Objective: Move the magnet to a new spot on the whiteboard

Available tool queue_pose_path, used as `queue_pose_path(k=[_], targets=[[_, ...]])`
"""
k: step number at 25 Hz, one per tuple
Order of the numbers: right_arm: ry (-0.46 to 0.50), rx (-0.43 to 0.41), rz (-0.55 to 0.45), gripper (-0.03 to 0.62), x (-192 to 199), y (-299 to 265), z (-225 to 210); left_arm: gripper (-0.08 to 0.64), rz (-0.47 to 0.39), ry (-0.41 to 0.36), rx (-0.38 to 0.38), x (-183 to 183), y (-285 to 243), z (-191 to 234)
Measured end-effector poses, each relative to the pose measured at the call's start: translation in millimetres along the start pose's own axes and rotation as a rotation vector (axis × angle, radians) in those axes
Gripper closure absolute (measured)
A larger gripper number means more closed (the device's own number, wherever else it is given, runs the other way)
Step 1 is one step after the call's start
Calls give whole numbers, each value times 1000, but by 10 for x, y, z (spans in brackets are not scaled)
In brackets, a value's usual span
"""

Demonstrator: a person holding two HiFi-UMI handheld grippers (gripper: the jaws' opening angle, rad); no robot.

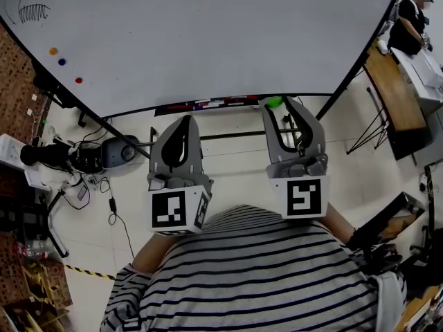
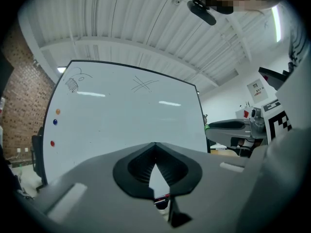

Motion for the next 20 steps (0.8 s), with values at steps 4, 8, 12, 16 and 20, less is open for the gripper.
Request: queue_pose_path(k=[4,8,12,16,20], targets=[[-9,-13,-8,468,38,-77,-101,545,11,2,-5,9,-120,-66],[1,-38,-25,468,103,-193,-273,544,7,2,-19,20,-307,-195],[-15,-65,-46,468,215,-327,-468,545,8,9,-56,104,-509,-285],[2,-91,-50,468,325,-435,-519,543,27,14,-82,211,-575,-308],[19,-99,-69,468,250,-512,-515,545,23,17,-90,158,-534,-276]])
Point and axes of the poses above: the fingertips, and each gripper's own axes: y backward along the fingers, z to its left, x out of its underside, the point moved 6 cm from there along y, backward along the fingers, and after that the axes turned 5 degrees about x, right-handed, at the moved point
